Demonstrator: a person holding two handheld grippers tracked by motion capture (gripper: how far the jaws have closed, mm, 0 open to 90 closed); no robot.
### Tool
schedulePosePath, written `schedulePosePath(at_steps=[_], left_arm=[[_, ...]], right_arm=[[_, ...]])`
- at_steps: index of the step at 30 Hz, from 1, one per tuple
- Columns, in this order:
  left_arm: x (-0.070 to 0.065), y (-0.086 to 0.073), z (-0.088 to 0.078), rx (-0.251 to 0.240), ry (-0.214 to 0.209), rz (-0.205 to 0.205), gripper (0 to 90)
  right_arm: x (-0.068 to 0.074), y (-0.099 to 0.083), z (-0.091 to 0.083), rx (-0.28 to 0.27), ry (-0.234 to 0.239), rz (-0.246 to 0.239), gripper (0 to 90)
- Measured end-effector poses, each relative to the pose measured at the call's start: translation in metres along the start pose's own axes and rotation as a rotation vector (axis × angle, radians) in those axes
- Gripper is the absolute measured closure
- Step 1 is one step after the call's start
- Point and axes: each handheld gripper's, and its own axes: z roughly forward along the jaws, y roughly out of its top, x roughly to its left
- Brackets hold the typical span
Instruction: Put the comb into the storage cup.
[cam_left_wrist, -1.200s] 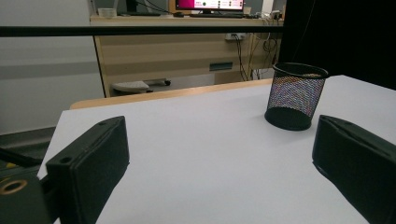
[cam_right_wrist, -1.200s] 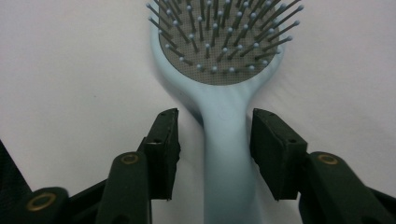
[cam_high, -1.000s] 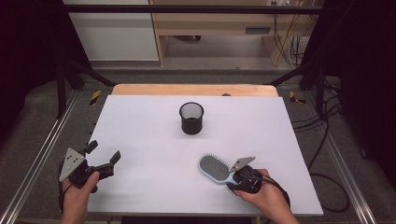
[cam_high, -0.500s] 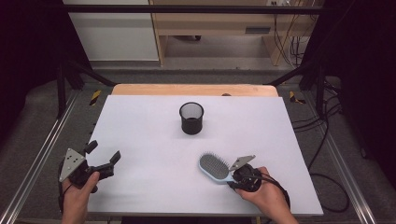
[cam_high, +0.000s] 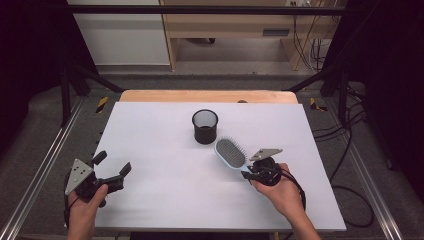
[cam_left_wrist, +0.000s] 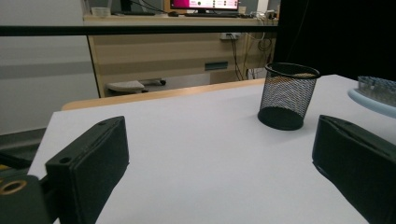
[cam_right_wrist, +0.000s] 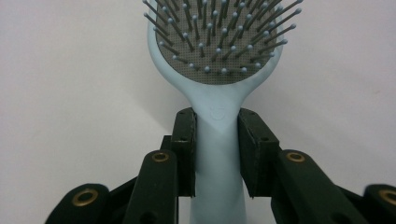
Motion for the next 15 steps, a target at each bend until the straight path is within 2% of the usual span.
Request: schedulePosePath(at_steps=[2,4,5,8,9,10,11,12,14,15], left_arm=[[-0.004,0.002,0.0,-0.005,-0.016,-0.018,3.6],[-0.006,0.003,0.001,-0.009,-0.023,-0.031,3.6],[-0.011,0.005,0.003,-0.009,-0.052,-0.041,3.5],[-0.017,0.007,0.007,-0.006,-0.072,-0.046,3.2],[-0.02,0.009,0.009,-0.002,-0.091,-0.049,3.0],[-0.023,0.011,0.012,0.005,-0.099,-0.04,3.0],[-0.025,0.013,0.014,0.003,-0.104,-0.039,3.0],[-0.03,0.018,0.02,0.006,-0.124,-0.034,3.0],[-0.033,0.02,0.024,0.009,-0.132,-0.025,3.0],[-0.038,0.023,0.031,0.014,-0.147,-0.018,2.9]], right_arm=[[-0.001,0.004,0.005,-0.045,0.006,0.02,69.8],[0.001,0.006,0.007,-0.065,0.001,0.026,69.8],[0.003,0.007,0.009,-0.076,-0.004,0.021,69.7],[0.008,0.011,0.012,-0.124,-0.01,-0.001,69.8],[0.009,0.012,0.013,-0.141,-0.012,-0.007,69.7],[0.009,0.012,0.013,-0.141,-0.012,-0.007,69.7],[0.012,0.015,0.014,-0.171,-0.017,-0.014,69.7],[0.013,0.017,0.015,-0.184,-0.022,-0.016,69.7],[0.015,0.02,0.015,-0.21,-0.025,-0.014,69.7],[0.015,0.021,0.016,-0.22,-0.026,-0.019,69.7]])
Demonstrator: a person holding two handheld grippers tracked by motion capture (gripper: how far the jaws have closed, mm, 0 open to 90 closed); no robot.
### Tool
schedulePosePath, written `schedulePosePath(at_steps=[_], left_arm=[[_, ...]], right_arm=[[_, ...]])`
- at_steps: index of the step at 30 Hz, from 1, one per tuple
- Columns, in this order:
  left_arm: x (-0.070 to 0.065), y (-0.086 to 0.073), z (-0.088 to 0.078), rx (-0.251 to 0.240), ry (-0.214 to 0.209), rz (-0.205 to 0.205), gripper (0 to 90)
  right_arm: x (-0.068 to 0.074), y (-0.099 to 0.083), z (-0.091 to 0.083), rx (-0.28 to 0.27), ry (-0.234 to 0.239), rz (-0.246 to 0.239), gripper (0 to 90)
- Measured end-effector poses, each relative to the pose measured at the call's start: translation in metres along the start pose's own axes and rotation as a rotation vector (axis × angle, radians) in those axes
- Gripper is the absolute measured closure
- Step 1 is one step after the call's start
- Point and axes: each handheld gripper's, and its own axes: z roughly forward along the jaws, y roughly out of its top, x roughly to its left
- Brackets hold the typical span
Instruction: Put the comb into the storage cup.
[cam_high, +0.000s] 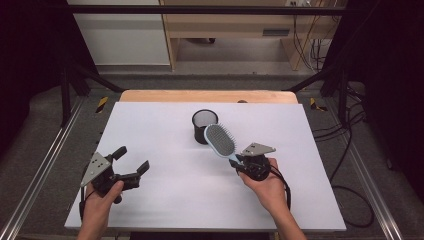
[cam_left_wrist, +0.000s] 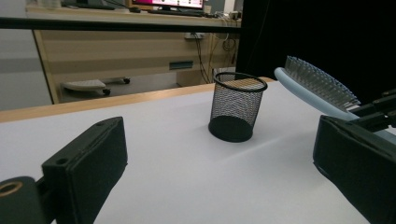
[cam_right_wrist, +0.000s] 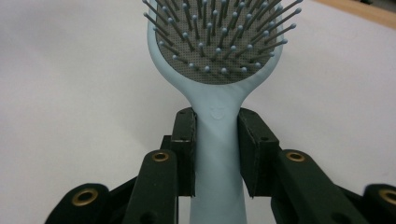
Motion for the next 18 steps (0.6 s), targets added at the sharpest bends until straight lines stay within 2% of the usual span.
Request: schedulePosePath(at_steps=[1,4,7,8,9,11,12,14,15,16,17,18], left_arm=[[0.0,0.0,0.0,0.0,0.0,0.0,2.9],[-0.007,0.006,0.016,0.018,-0.03,0.001,2.9],[-0.011,0.01,0.024,0.02,-0.05,-0.005,2.9],[-0.014,0.012,0.028,0.024,-0.06,-0.003,2.9],[-0.021,0.018,0.035,0.026,-0.08,0.007,2.9],[-0.024,0.021,0.038,0.029,-0.092,0.011,2.9],[-0.027,0.023,0.042,0.032,-0.103,0.013,2.9],[-0.037,0.031,0.055,0.026,-0.145,-0.001,2.9],[-0.037,0.031,0.055,0.026,-0.145,-0.001,2.9],[-0.044,0.036,0.063,0.021,-0.162,-0.01,2.9],[-0.044,0.036,0.063,0.021,-0.162,-0.01,2.8],[-0.047,0.038,0.069,0.021,-0.17,-0.013,2.9]], right_arm=[[0.001,0.002,0.001,-0.011,-0.007,-0.003,69.7],[0.001,0.006,0.003,-0.034,-0.025,-0.003,69.7],[0.002,0.008,0.004,-0.074,-0.037,0.002,69.7],[0.002,0.008,0.004,-0.074,-0.037,0.002,69.7],[0.004,0.007,0.004,-0.119,-0.037,0.007,69.7],[0.004,0.006,0.004,-0.133,-0.035,0.006,69.7],[0.006,0.005,0.003,-0.174,-0.031,-0.011,69.7],[0.009,0.006,0.001,-0.199,-0.02,-0.025,69.7],[0.011,0.007,0.001,-0.21,-0.016,-0.035,69.7],[0.013,0.007,0.0,-0.219,-0.008,-0.035,69.7],[0.013,0.007,0.0,-0.219,-0.008,-0.035,69.7],[0.016,0.007,0.001,-0.241,-0.001,-0.025,69.7]])
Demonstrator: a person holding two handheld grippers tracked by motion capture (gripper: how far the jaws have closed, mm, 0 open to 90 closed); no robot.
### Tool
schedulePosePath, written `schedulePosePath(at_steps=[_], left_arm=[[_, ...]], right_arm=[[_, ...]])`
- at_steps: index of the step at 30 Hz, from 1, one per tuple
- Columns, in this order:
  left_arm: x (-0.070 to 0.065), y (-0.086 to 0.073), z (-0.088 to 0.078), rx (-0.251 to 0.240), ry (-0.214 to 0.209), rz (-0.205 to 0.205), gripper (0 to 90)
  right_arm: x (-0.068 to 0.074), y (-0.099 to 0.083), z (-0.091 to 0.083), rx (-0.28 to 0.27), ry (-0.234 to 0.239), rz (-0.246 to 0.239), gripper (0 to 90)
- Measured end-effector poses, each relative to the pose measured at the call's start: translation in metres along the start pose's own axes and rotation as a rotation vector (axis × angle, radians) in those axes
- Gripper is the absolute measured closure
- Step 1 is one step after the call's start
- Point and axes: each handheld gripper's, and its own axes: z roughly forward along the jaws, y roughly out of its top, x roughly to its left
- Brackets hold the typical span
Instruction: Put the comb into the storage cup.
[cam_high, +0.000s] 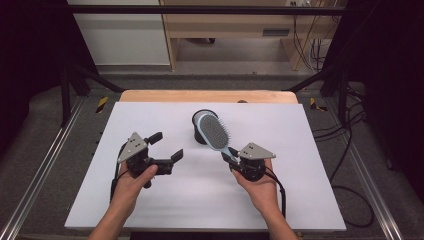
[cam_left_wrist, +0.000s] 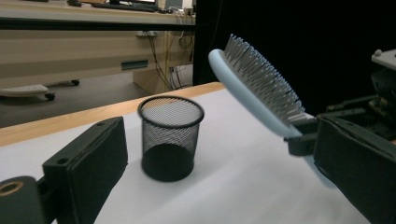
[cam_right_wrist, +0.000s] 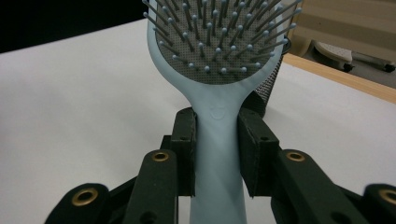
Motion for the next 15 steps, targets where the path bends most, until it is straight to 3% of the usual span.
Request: schedulePosePath(at_steps=[6,10,15], left_arm=[[-0.012,0.006,0.024,-0.005,-0.029,-0.03,3.1],[-0.017,0.007,0.035,-0.02,-0.049,-0.087,3.3],[-0.022,0.011,0.045,-0.005,-0.063,-0.089,3.4]], right_arm=[[0.003,0.001,0.002,-0.036,-0.001,0.007,69.7],[0.002,0.001,0.002,-0.05,-0.008,0.009,69.7],[0.001,0.0,-0.001,-0.07,-0.02,0.022,69.7]])
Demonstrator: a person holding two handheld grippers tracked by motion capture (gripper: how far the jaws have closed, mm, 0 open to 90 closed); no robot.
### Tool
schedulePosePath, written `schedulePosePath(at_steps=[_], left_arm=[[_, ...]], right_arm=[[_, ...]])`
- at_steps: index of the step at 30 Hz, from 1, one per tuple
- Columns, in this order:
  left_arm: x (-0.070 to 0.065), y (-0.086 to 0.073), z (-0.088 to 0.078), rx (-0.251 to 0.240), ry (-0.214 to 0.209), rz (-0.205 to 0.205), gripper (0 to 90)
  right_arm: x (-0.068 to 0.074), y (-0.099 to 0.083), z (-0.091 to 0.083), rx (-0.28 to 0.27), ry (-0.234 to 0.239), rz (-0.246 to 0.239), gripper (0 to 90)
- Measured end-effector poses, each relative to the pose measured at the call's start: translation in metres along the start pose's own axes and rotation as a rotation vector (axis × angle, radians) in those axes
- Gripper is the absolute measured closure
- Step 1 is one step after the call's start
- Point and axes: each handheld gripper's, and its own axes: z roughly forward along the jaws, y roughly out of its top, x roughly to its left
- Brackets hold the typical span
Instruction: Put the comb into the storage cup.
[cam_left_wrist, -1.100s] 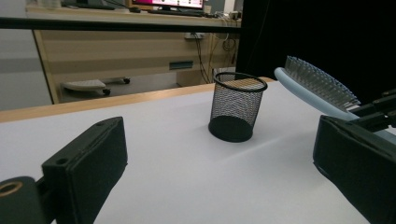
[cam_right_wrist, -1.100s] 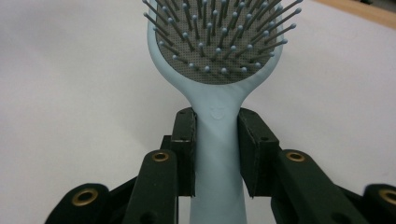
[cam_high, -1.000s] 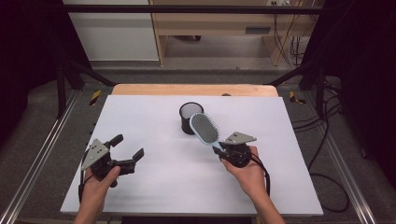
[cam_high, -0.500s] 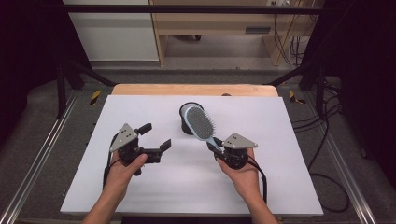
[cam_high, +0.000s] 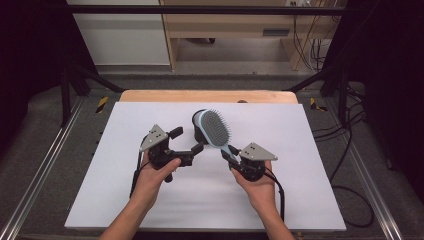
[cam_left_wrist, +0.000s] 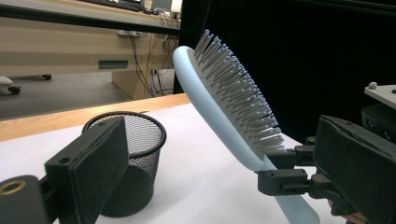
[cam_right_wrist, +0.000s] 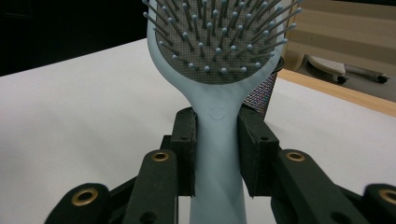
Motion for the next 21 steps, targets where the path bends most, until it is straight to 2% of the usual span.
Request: schedulePosePath(at_steps=[3,8,12,21], left_arm=[[-0.001,0.001,0.004,0.005,0.002,-0.012,3.4],[-0.002,0.004,0.011,-0.022,-0.009,-0.066,3.2],[-0.005,0.01,0.02,-0.037,-0.014,-0.085,3.2],[-0.011,0.014,0.03,-0.018,-0.011,-0.075,2.7]], right_arm=[[0.001,0.001,-0.001,-0.018,-0.003,0.015,69.7],[0.002,0.002,-0.003,-0.049,0.001,0.022,69.7],[0.003,0.004,-0.005,-0.066,-0.005,0.024,69.7],[0.01,0.006,-0.005,-0.084,0.005,0.001,69.7]])
